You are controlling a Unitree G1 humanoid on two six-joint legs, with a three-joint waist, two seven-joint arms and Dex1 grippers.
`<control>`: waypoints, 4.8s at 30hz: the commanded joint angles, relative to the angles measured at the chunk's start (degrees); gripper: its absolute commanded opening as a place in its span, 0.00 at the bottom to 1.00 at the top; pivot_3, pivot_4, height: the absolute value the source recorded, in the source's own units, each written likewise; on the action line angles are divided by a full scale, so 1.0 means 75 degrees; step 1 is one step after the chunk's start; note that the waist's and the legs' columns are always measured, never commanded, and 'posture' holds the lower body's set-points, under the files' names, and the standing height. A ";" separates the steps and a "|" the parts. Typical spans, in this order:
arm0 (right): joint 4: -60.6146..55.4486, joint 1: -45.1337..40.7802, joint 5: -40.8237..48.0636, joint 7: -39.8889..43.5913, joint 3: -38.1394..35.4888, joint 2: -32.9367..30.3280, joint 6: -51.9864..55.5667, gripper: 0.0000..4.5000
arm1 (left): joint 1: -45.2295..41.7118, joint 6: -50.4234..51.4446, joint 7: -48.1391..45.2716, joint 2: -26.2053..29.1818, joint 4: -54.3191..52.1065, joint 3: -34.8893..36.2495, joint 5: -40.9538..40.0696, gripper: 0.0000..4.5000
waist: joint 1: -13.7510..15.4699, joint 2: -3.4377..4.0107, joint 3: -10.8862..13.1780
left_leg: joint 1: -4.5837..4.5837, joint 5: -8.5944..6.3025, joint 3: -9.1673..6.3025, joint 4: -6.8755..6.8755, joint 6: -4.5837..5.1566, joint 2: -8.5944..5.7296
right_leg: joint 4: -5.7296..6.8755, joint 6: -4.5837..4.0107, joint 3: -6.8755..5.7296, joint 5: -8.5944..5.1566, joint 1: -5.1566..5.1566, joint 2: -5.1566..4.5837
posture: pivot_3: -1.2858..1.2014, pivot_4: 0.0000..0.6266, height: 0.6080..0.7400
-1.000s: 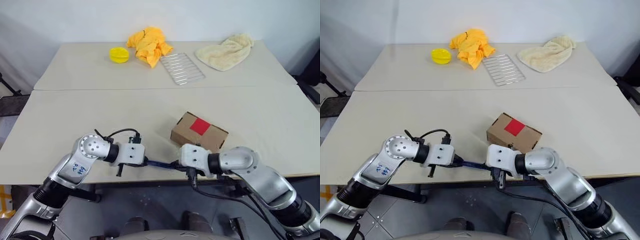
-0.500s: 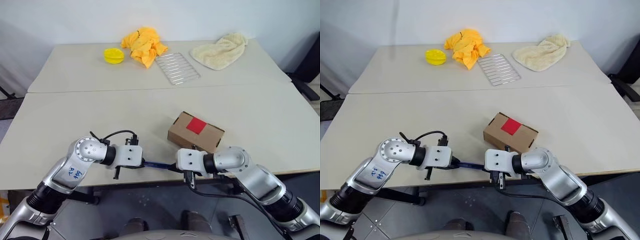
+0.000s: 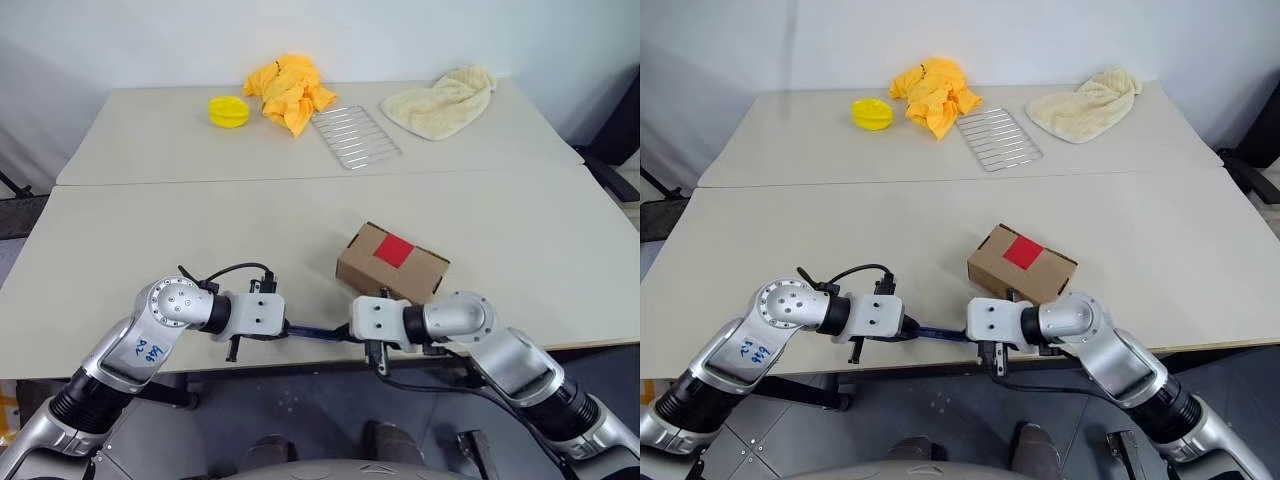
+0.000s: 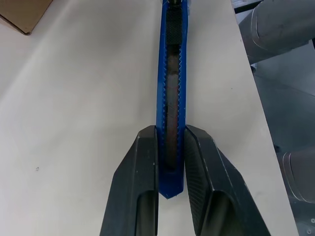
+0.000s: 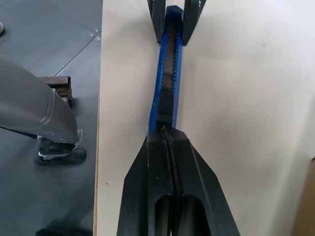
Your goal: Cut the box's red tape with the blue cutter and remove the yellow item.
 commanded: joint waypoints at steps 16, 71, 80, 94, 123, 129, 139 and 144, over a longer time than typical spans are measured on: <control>0.0771 -0.0527 -0.0497 0.0065 0.0579 0.1169 -0.0508 0.00 | 0.0742 0.0587 -0.0051 0.0203 -0.0213 -0.0463 0.0264 0.12 | -0.0007 0.0008 -0.0005 | 0.0015 -0.0004 0.0014 -0.0008 -0.0003 0.0005 | 0.0001 -0.0002 0.0010 -0.0001 0.0000 0.0005 | 0.52 0.24 1.00; 0.2744 -0.5447 0.3977 -0.0928 -0.4039 0.0873 0.7191 0.99 | -0.1120 -0.5494 0.2736 -0.2213 0.3017 0.2362 -0.0862 0.12 | -0.0022 -0.0004 0.0008 | -0.0107 -0.0003 0.0046 0.0010 -0.0012 0.0030 | 0.0023 -0.0018 -0.0010 0.0004 -0.0140 0.0025 | 0.52 0.24 1.00; 0.3278 -0.5676 0.4231 -0.1006 -0.3561 0.1215 0.7085 0.99 | -0.1882 -0.6069 0.2808 -0.2549 0.3864 0.2090 -0.0599 0.12 | -0.0042 -0.0004 0.0008 | -0.0111 -0.0003 0.0045 0.0005 -0.0013 0.0030 | 0.0019 -0.0016 -0.0036 0.0005 -0.0142 0.0025 | 0.52 0.24 1.00; 0.3302 -0.5675 0.4331 -0.0946 -0.3284 0.1047 0.7023 0.99 | -0.1745 -0.6226 0.2684 -0.2506 0.3793 0.1956 -0.0619 0.12 | -0.0036 -0.0004 0.0008 | -0.0111 -0.0003 0.0045 0.0006 -0.0014 0.0032 | 0.0019 -0.0016 -0.0036 0.0005 -0.0141 0.0024 | 0.52 0.24 1.00; 0.3068 -0.5275 0.4481 -0.1092 -0.3072 0.0857 0.6836 0.80 | -0.1552 -0.6109 0.2795 -0.2507 0.3536 0.1956 -0.0657 0.12 | -0.0033 -0.0004 0.0008 | -0.0111 -0.0003 0.0044 0.0008 -0.0014 0.0032 | 0.0020 -0.0016 -0.0035 0.0005 -0.0141 0.0025 | 0.52 0.24 1.00; 0.3144 -0.5351 0.4488 -0.1077 -0.3046 0.0856 0.6778 0.31 | -0.1516 -0.6086 0.2794 -0.2519 0.3480 0.1937 -0.0660 0.12 | -0.0034 -0.0004 0.0008 | -0.0111 -0.0003 0.0044 0.0008 -0.0014 0.0032 | 0.0020 -0.0016 -0.0035 0.0005 -0.0141 0.0025 | 0.52 0.24 1.00; 0.3233 -0.5490 0.4523 -0.1018 -0.2980 0.0855 0.6697 0.04 | -0.1492 -0.5177 0.2544 -0.2508 0.3448 0.1934 -0.1036 0.18 | -0.0031 -0.0004 0.0008 | -0.0111 -0.0003 0.0044 0.0008 -0.0014 0.0032 | 0.0020 -0.0016 -0.0035 0.0005 -0.0141 0.0024 | 0.52 0.24 1.00; 0.3147 -0.5564 0.4551 -0.1040 -0.3093 0.0787 0.6655 0.04 | -0.1420 -0.4214 0.2620 -0.2469 0.3296 0.2062 -0.1166 0.50 | -0.0040 -0.0004 0.0008 | -0.0111 -0.0003 0.0044 0.0008 -0.0014 0.0032 | 0.0020 -0.0016 -0.0035 0.0005 -0.0141 0.0025 | 0.52 0.24 1.00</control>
